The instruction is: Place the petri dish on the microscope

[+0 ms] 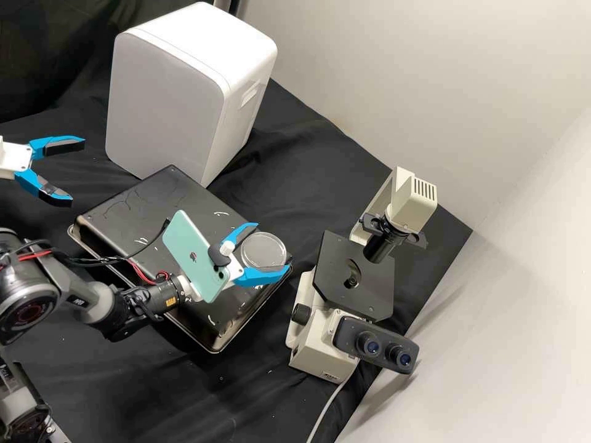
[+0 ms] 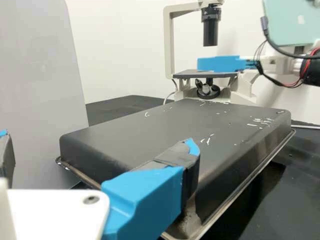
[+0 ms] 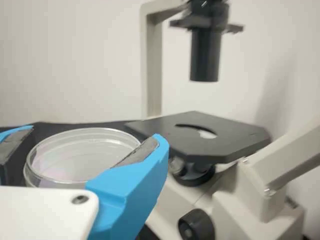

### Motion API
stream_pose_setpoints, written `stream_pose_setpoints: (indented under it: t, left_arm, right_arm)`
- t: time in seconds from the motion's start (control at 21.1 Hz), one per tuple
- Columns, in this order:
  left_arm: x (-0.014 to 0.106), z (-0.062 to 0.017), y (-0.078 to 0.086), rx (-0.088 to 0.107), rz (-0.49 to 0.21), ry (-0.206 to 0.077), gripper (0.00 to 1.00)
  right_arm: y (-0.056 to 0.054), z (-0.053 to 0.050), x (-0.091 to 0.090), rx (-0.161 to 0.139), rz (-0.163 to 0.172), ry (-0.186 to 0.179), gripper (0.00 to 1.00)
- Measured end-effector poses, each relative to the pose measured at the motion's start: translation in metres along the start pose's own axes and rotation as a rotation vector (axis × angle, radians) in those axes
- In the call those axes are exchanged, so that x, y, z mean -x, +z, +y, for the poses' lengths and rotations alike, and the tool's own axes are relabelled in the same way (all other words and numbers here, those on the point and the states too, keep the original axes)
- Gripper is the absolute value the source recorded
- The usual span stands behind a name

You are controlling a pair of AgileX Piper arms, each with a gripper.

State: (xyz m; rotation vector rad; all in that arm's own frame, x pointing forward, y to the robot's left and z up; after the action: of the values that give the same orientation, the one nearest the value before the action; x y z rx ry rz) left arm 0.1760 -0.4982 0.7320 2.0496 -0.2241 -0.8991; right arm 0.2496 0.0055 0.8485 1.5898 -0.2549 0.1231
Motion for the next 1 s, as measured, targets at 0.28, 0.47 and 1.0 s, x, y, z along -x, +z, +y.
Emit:
stream_pose_setpoints:
  t: [0.28, 0.47, 1.0]
  left_arm:
    - [0.000, 0.0001, 0.000, 0.000, -0.001, 0.001, 1.00]
    - [0.000, 0.0001, 0.000, 0.000, -0.001, 0.001, 1.00]
    - [-0.001, -0.0016, -0.001, 0.004, 0.001, -0.007, 1.00]
  right_arm:
    - [0.001, 0.017, 0.003, -0.035, -0.001, 0.066, 0.00]
    - [0.002, 0.016, 0.003, -0.034, -0.003, 0.068, 0.00]
    - [0.012, 0.010, -0.036, -0.020, -0.039, 0.062, 0.00]
